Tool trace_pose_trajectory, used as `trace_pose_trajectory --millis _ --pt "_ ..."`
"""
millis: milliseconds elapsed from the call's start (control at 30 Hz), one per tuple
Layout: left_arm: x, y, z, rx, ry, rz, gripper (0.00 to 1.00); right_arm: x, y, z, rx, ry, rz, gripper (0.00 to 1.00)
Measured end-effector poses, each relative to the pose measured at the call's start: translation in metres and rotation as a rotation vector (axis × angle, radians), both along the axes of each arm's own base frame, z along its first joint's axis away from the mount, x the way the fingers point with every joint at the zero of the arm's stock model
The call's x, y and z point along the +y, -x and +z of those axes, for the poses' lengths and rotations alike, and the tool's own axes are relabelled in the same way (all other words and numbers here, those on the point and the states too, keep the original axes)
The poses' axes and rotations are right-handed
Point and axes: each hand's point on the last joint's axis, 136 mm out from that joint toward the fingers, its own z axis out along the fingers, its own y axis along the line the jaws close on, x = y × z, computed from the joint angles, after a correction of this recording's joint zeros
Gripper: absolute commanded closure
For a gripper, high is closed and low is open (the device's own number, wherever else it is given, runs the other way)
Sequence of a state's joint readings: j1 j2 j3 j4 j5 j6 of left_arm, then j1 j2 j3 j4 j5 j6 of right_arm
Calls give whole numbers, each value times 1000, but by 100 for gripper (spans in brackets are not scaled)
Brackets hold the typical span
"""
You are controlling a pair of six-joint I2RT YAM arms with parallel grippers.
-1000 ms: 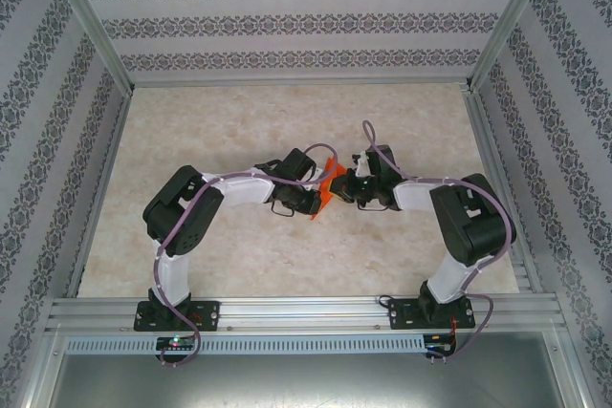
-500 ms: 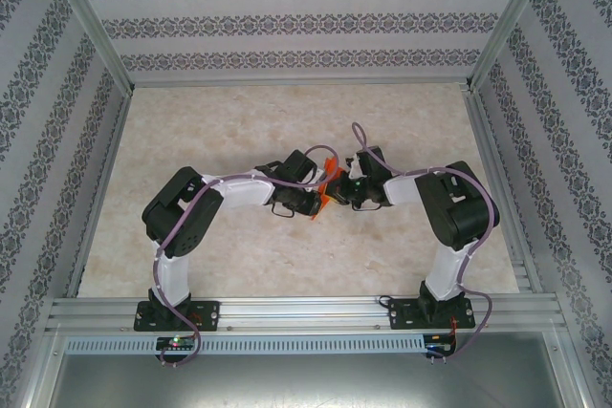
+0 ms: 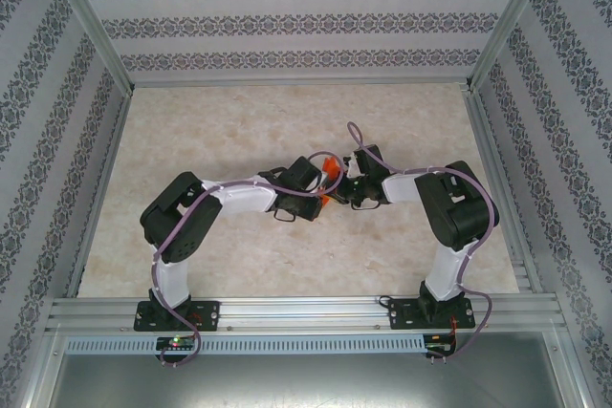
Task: Fold a paper plane with a square sheet of paper (pick it up from the middle)
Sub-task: Fold the wing for the fifth time at the center of the table.
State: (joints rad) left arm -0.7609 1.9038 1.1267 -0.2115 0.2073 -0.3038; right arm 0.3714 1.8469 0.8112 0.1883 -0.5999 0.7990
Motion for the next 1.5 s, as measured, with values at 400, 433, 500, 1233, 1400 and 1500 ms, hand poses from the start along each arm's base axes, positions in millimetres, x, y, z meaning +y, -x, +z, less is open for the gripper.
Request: trace_pose_trajectory --millis 400,433,500,1233,1400,1500 --pt "3 8 -1 -56 -66 16 85 1 -1 0 -8 -7 5 99" --pt "3 9 -1 -61 -71 15 85 1 -1 0 -9 -8 5 99" --pt "3 11 -1 -72 -84 16 85 1 -1 0 -9 -9 5 99" --pt "27 46 -3 -70 -190 10 87 1 -1 0 -10 -26 20 99" --pt "33 56 -1 -27 -199 0 87 2 -1 0 -10 -27 20 99" --pt "33 62 4 10 -169 5 86 2 -1 0 -10 -29 22 99"
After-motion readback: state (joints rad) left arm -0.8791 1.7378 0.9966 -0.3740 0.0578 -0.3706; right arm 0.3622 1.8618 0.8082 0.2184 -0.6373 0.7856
